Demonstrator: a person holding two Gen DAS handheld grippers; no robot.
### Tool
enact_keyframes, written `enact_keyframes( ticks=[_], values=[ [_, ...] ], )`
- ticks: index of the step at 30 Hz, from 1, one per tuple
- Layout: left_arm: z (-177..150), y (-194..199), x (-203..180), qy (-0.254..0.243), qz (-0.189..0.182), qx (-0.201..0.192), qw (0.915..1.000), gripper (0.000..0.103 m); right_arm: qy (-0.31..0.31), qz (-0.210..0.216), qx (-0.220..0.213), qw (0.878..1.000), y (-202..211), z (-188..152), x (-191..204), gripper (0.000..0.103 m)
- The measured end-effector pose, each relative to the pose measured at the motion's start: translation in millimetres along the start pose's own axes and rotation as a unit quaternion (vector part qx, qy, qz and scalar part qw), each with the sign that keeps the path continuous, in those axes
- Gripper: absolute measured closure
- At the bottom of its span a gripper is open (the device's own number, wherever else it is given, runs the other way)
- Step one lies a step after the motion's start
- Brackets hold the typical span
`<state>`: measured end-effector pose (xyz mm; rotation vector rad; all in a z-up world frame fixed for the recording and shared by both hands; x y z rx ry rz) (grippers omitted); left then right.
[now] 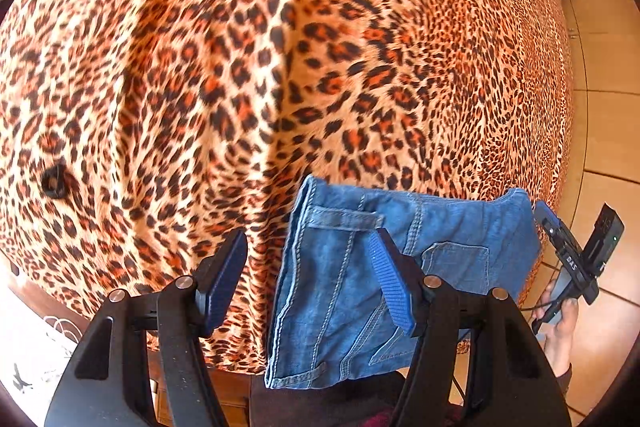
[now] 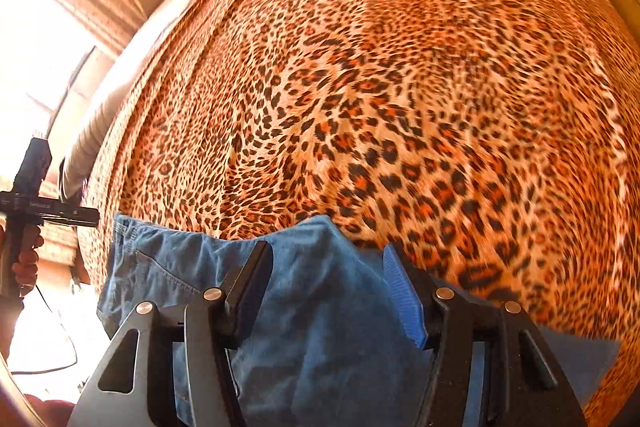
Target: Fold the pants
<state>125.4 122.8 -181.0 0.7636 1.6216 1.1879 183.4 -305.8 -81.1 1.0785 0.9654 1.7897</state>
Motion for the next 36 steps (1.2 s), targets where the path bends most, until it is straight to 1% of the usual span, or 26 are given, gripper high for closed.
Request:
enact_keyframes(
  ticks=[2, 4, 7, 8, 9, 10, 11, 12, 13, 14, 15, 16, 17, 18, 19, 20, 21, 22, 25, 28, 30, 31, 32, 34, 35, 36],
  values=[
    [-7.9, -8.4, 10.0, 0.012, -0.016, 0.012, 0.9997, 0.04, 0.021, -0.017, 0.035, 0.999, -20.7, 7.2, 5.2, 0.043],
    [-12.5, -18.9, 13.1, 0.017, -0.028, 0.019, 0.9993, 0.04, 0.038, -0.032, 0.058, 0.997, -32.4, 2.9, 6.3, 0.042],
    [-17.1, -40.6, 5.7, 0.019, -0.053, 0.04, 0.9976, 0.038, 0.052, -0.044, 0.095, 0.993, -49.3, -5.0, 6.2, 0.039],
    [-19.1, -49.1, 0.9, 0.015, -0.058, 0.049, 0.997, 0.038, 0.059, -0.049, 0.098, 0.992, -54.1, -5.8, 4.7, 0.038],
    [-20.2, -53.7, -6.5, 0.005, -0.05, 0.049, 0.9975, 0.034, 0.066, -0.054, 0.096, 0.992, -54.6, -5.8, 5.6, 0.037],
    [-20.1, -54.6, -14.5, -0.008, -0.048, 0.041, 0.998, 0.025, 0.07, -0.056, 0.095, 0.991, -57.5, -5.9, 6.3, 0.037],
    [-20.0, -53.5, -22.9, -0.024, -0.047, 0.028, 0.9982, 0.024, 0.074, -0.058, 0.096, 0.991, -62.1, -4.7, 10.2, 0.038],
    [-19.7, -52.1, -29.1, -0.038, -0.035, 0.014, 0.9986, 0.025, 0.081, -0.06, 0.097, 0.99, -63.9, -5.6, 12.2, 0.047],
    [-19.8, -50.8, -34.7, -0.049, -0.025, 0.001, 0.9985, 0.04, 0.086, -0.053, 0.097, 0.99, -64.0, -6.8, 15.2, 0.055],
    [-21.2, -49.3, -38.4, -0.055, -0.013, -0.003, 0.9984, 0.064, 0.083, -0.037, 0.1, 0.991, -65.6, -8.3, 21.4, 0.081],
    [-21.8, -44.4, -40.8, -0.052, -0.014, -0.008, 0.9985, 0.072, 0.086, -0.045, 0.099, 0.99, -65.5, -9.1, 26.9, 0.084],
    [-18.5, -35.8, -43.2, -0.054, -0.022, -0.018, 0.9981, 0.081, 0.106, -0.063, 0.092, 0.988, -62.1, -8.8, 32.8, 0.093],
    [-18.1, -30.4, -45.5, -0.066, -0.013, -0.036, 0.9971, 0.083, 0.118, -0.07, 0.082, 0.987, -57.0, -6.1, 37.4, 0.098],
    [-16.3, -27.7, -46.3, -0.082, 0.008, -0.056, 0.995, 0.083, 0.111, -0.069, 0.064, 0.989, -49.4, -0.4, 38.2, 0.098],
    [-14.9, -31.8, -44.6, -0.092, 0.028, -0.061, 0.9935, 0.083, 0.092, -0.062, 0.054, 0.992, -45.4, 4.3, 35.3, 0.098],
    [-14.5, -39.1, -41.5, -0.088, 0.034, -0.05, 0.9942, 0.083, 0.074, -0.063, 0.056, 0.994, -46.6, 5.9, 28.4, 0.098],
    [-14.6, -43.8, -39.6, -0.078, 0.035, -0.043, 0.9954, 0.083, 0.065, -0.07, 0.062, 0.993, -50.7, 5.1, 23.7, 0.098],
    [-13.2, -44.4, -38.1, -0.073, 0.035, -0.047, 0.9956, 0.083, 0.061, -0.074, 0.068, 0.993, -56.6, 3.5, 23.7, 0.098],
    [-16.1, -41.4, -39.5, -0.078, 0.035, -0.055, 0.9949, 0.082, 0.054, -0.102, 0.069, 0.991, -65.3, 2.4, 21.9, 0.094],
    [-21.6, -24.3, -26.7, -0.092, 0.038, -0.062, 0.9931, 0.076, 0.019, -0.113, 0.054, 0.992, -60.8, 2.9, 18.2, 0.082],
    [-27.9, -1.0, -23.9, -0.106, 0.042, -0.083, 0.99, 0.073, -0.011, -0.108, 0.033, 0.994, -45.1, 2.0, 8.8, 0.069],
    [-33.7, 11.4, -21.5, -0.115, 0.048, -0.098, 0.9873, 0.066, -0.032, -0.1, 0.018, 0.994, -34.1, 0.7, 3.4, 0.067],
    [-36.4, 20.8, -21.9, -0.122, 0.069, -0.118, 0.983, 0.057, -0.055, -0.096, -0.002, 0.994, -21.4, -1.4, -3.1, 0.065],
    [-37.1, 38.6, -19.7, -0.135, 0.139, -0.173, 0.9655, 0.047, -0.108, -0.09, -0.036, 0.989, 5.4, -10.4, -20.6, 0.059],
    [-35.0, 43.2, -17.7, -0.141, 0.16, -0.188, 0.9587, 0.046, -0.138, -0.086, -0.052, 0.985, 19.1, -17.1, -31.0, 0.057],
    [-31.2, 46.5, -7.3, -0.142, 0.158, -0.192, 0.9582, 0.046, -0.169, -0.085, -0.067, 0.98, 33.6, -26.4, -42.9, 0.055]
  ],
)
Point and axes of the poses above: each gripper's, at about its wrist camera, not at the fingertips, and y roughly against the way its jaws point, x to its left, z to its top, the point moved 5 cm from there along -y, roughly the way its jaws point, and after that the axes turned 6 degrees about -x, right-handed, at the moved point
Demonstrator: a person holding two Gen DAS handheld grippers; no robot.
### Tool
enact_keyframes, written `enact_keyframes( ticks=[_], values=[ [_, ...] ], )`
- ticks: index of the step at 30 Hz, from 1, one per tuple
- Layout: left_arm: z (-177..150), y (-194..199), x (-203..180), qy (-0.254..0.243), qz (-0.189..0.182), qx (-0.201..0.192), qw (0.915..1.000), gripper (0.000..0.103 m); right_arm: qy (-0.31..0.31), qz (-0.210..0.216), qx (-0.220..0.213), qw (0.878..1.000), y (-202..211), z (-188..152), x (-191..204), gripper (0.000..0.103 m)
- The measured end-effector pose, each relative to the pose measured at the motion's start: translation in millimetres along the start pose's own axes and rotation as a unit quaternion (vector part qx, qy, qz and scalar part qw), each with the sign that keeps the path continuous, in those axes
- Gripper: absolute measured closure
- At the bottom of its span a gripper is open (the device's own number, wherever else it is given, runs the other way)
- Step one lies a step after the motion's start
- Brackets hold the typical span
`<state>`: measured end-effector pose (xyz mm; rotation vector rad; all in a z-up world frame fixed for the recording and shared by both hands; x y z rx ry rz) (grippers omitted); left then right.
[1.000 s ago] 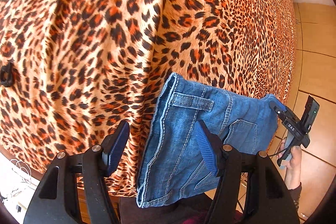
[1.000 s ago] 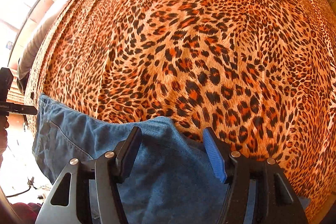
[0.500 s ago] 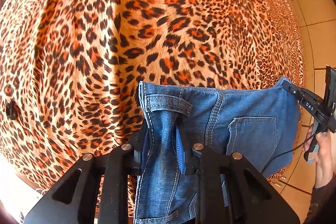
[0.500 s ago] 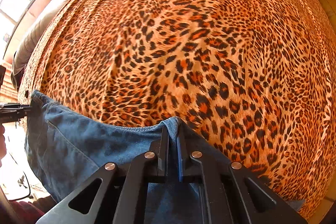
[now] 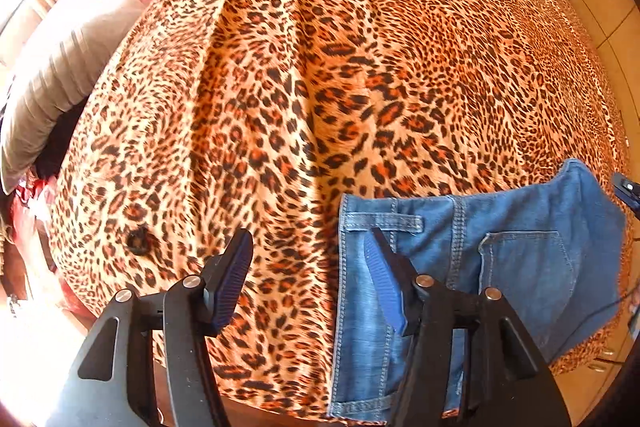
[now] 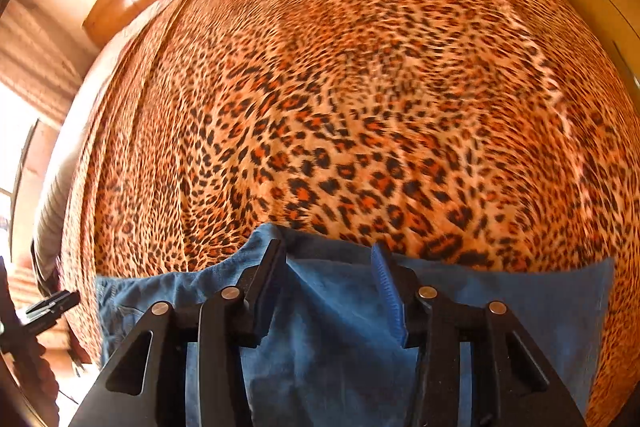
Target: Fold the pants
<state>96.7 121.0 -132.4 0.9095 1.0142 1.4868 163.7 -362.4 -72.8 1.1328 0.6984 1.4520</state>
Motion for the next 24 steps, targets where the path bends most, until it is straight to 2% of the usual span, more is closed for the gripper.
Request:
enact_keyframes(
  ticks=[1, 3, 5, 9, 13, 15, 19, 22, 23, 24],
  values=[
    [0.5, -0.8, 2.2, 0.008, -0.022, 0.005, 0.9997, 0.046, -0.03, -0.003, -0.008, 1.0, 12.7, -3.2, -16.7, 0.054],
    [1.2, -4.0, -4.0, 0.027, -0.091, 0.029, 0.9951, 0.046, -0.082, -0.028, -0.021, 0.996, 37.5, -13.1, -55.6, 0.054],
    [4.9, -11.0, -27.3, 0.013, -0.124, 0.049, 0.991, 0.046, -0.127, -0.064, -0.031, 0.989, 59.6, -27.9, -97.0, 0.054],
    [3.3, -24.9, -59.3, -0.023, -0.103, 0.075, 0.9916, 0.046, -0.219, -0.102, -0.051, 0.969, 95.9, -55.3, -173.2, 0.054],
    [-11.0, -31.3, -51.6, 0.021, -0.095, 0.086, 0.9916, 0.046, -0.278, -0.093, -0.074, 0.953, 110.0, -59.5, -219.6, 0.052],
    [-19.6, -38.5, -39.5, 0.056, -0.09, 0.106, 0.9886, 0.046, -0.281, -0.081, -0.071, 0.954, 102.4, -52.8, -234.0, 0.049],
    [-40.6, -51.0, -18.7, 0.128, -0.095, 0.152, 0.9754, 0.046, -0.257, -0.061, -0.041, 0.964, 62.4, -35.9, -239.1, 0.049],
    [-46.0, -55.4, -17.7, 0.145, -0.077, 0.153, 0.9745, 0.046, -0.202, -0.06, -0.014, 0.978, 37.6, -23.1, -230.7, 0.05],
    [-46.2, -54.7, -19.9, 0.145, -0.066, 0.147, 0.9763, 0.046, -0.168, -0.062, 0.001, 0.984, 29.9, -20.3, -223.7, 0.07],
    [-46.3, -53.2, -22.1, 0.142, -0.058, 0.141, 0.9781, 0.046, -0.125, -0.081, 0.014, 0.989, 26.1, -17.9, -216.1, 0.095]
  ],
)
Point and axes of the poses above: each gripper's, at about its wrist camera, not at the fingertips, and y roughly against the way its jaws point, x to its left, z to its top, the point moved 5 cm from there along -y, roughly the way its jaws point, and after that the axes turned 6 degrees about -x, right-handed, at the moved point
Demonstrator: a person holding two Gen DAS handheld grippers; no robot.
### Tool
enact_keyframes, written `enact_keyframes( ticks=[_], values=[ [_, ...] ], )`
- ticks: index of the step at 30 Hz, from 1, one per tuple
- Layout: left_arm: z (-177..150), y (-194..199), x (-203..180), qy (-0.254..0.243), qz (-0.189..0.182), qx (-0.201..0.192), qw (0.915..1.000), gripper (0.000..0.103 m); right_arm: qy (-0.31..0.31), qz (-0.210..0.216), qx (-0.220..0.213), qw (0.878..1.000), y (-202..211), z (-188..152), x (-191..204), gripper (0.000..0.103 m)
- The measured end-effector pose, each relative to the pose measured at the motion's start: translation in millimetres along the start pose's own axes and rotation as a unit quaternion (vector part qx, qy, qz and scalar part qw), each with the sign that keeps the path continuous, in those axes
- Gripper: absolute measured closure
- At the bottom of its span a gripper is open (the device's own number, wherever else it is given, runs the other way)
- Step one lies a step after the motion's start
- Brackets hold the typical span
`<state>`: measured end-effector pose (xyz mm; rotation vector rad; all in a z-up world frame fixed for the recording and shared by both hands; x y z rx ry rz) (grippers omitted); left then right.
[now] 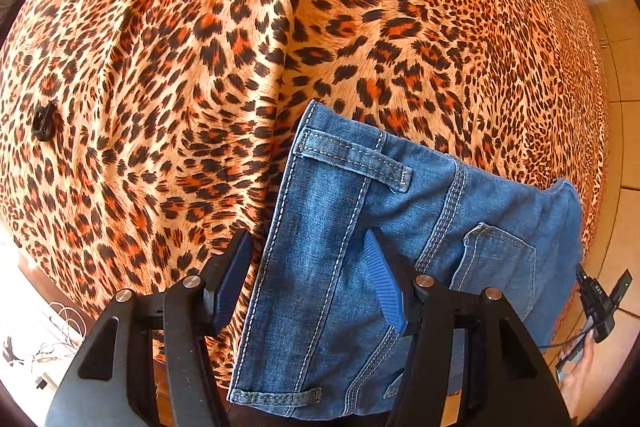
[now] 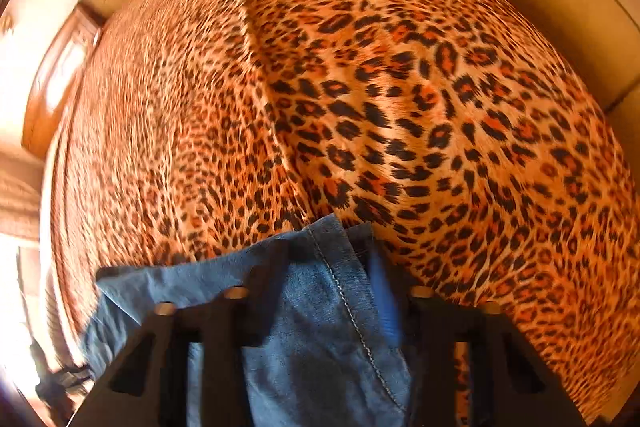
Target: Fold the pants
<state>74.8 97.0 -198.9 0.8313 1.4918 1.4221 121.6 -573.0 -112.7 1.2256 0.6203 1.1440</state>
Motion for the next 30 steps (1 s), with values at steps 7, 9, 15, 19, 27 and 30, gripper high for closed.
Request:
enact_keyframes(
  ticks=[7, 9, 15, 19, 27, 30],
  values=[
    [-0.2, -15.8, -26.7, -0.027, 0.068, -0.03, 0.9969, 0.046, -0.001, -0.053, 0.004, 0.999, -5.7, 17.2, -27.0, 0.103],
    [0.8, -13.9, -33.4, -0.022, 0.072, -0.026, 0.9968, 0.047, -0.012, -0.058, 0.01, 0.998, -7.7, 15.7, -36.4, 0.103],
    [-5.6, 45.2, -48.0, -0.056, 0.067, -0.09, 0.9921, 0.049, -0.066, 0.085, -0.016, 0.994, 38.9, -11.4, -42.7, 0.068],
    [-16.3, 53.5, -96.1, -0.114, 0.021, -0.072, 0.9907, 0.049, -0.1, 0.093, -0.018, 0.99, 68.5, -60.5, -63.6, 0.059],
    [-50.2, 34.4, -296.9, -0.309, -0.057, -0.024, 0.949, 0.047, -0.216, 0.117, -0.035, 0.969, 82.8, -145.7, -101.7, 0.059],
    [-77.5, 24.0, -380.3, -0.394, -0.065, -0.007, 0.9169, 0.047, -0.241, 0.128, -0.032, 0.962, 73.5, -160.8, -99.6, 0.055]
  ],
)
Point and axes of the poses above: each gripper's, at about its wrist camera, not at the fingertips, and y roughly against the way its jaws point, x to its left, z to its top, the point moved 5 cm from there along -y, roughly the way its jaws point, and after that the axes turned 6 degrees about -x, right-handed, at the moved point
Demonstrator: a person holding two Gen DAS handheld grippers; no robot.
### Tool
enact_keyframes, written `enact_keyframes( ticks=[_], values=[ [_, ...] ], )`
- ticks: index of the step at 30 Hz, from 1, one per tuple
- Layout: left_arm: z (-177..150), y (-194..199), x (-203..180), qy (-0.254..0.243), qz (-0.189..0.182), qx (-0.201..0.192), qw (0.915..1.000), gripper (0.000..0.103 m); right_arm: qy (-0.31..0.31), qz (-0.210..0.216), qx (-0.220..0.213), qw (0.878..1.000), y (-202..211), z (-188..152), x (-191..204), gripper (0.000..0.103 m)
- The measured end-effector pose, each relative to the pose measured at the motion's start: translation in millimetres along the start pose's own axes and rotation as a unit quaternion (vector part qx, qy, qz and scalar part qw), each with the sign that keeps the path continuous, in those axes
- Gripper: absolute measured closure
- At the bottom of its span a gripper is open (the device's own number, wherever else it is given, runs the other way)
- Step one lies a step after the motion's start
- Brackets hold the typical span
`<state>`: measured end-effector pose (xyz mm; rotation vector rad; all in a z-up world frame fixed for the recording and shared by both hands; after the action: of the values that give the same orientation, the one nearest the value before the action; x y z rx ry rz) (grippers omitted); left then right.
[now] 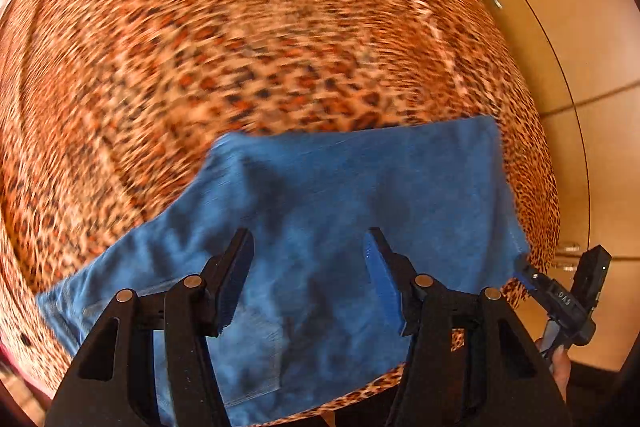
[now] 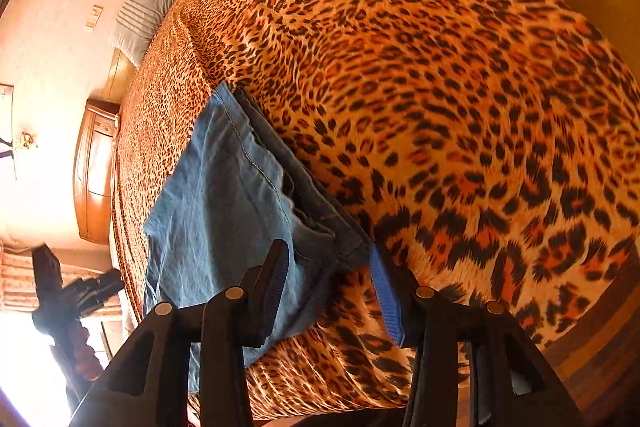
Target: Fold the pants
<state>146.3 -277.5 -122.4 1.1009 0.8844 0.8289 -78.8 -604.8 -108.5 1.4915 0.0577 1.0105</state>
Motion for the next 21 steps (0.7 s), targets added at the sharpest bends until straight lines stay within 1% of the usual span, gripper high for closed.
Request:
enact_keyframes(
  ticks=[3, 4, 6, 7, 8, 9, 10, 11, 13, 14, 15, 17, 18, 21],
  values=[
    [33.9, -21.0, -65.9, -0.072, -0.014, 0.019, 0.9971, 0.047, -0.045, 0.031, -0.004, 0.999, -9.4, -12.2, -1.9, 0.053],
    [43.8, -29.0, -84.1, -0.087, -0.021, 0.029, 0.9956, 0.047, -0.058, 0.043, -0.01, 0.997, -10.3, -14.8, -0.3, 0.053],
    [60.4, -42.8, -112.8, -0.107, -0.033, 0.049, 0.9925, 0.047, -0.086, 0.072, -0.006, 0.994, -11.7, -20.8, 4.9, 0.053],
    [65.8, -48.4, -124.9, -0.118, -0.047, 0.061, 0.9901, 0.047, -0.096, 0.081, -0.011, 0.992, -10.3, -24.2, 5.3, 0.053],
    [68.6, -53.8, -136.4, -0.129, -0.059, 0.075, 0.9871, 0.044, -0.104, 0.084, -0.02, 0.991, -7.0, -27.8, 3.2, 0.053],
    [70.9, -61.2, -146.6, -0.143, -0.072, 0.092, 0.9827, 0.042, -0.111, 0.084, -0.027, 0.99, -4.4, -30.8, -0.5, 0.052],
    [72.6, -68.7, -155.2, -0.161, -0.075, 0.107, 0.9782, 0.04, -0.119, 0.082, -0.031, 0.989, -2.5, -33.4, -5.9, 0.051],
    [74.4, -74.6, -162.6, -0.181, -0.064, 0.114, 0.9747, 0.04, -0.13, 0.081, -0.036, 0.988, -2.6, -33.9, -11.0, 0.051],
    [79.7, -84.8, -172.7, -0.222, -0.041, 0.117, 0.967, 0.04, -0.151, 0.094, -0.052, 0.983, -1.7, -30.9, -18.1, 0.051],
    [83.3, -89.4, -177.1, -0.241, -0.035, 0.116, 0.9631, 0.04, -0.159, 0.096, -0.061, 0.981, -1.2, -28.8, -20.1, 0.051],
    [85.4, -94.4, -181.6, -0.256, -0.037, 0.121, 0.9582, 0.04, -0.164, 0.098, -0.068, 0.979, 0.0, -27.2, -22.5, 0.05],
    [83.9, -105.9, -189.0, -0.285, -0.052, 0.152, 0.945, 0.038, -0.171, 0.107, -0.073, 0.977, -1.5, -26.2, -23.1, 0.048],
    [82.6, -110.5, -192.2, -0.3, -0.052, 0.161, 0.9389, 0.038, -0.173, 0.109, -0.075, 0.976, -0.4, -26.1, -24.9, 0.048],
    [78.0, -122.4, -201.2, -0.354, -0.035, 0.166, 0.9199, 0.038, -0.168, 0.113, -0.084, 0.976, -3.6, -21.6, -20.5, 0.048]
  ],
)
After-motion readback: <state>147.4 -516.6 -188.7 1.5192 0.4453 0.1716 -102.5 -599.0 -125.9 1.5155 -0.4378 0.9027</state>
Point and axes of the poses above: each gripper's, at about its wrist camera, not at the fingertips, and y roughly against the way its jaws point, x to its left, z to its top, the point moved 5 cm from there along -y, roughly the way its jaws point, and after that the axes turned 6 degrees about -x, right-handed, at the moved point
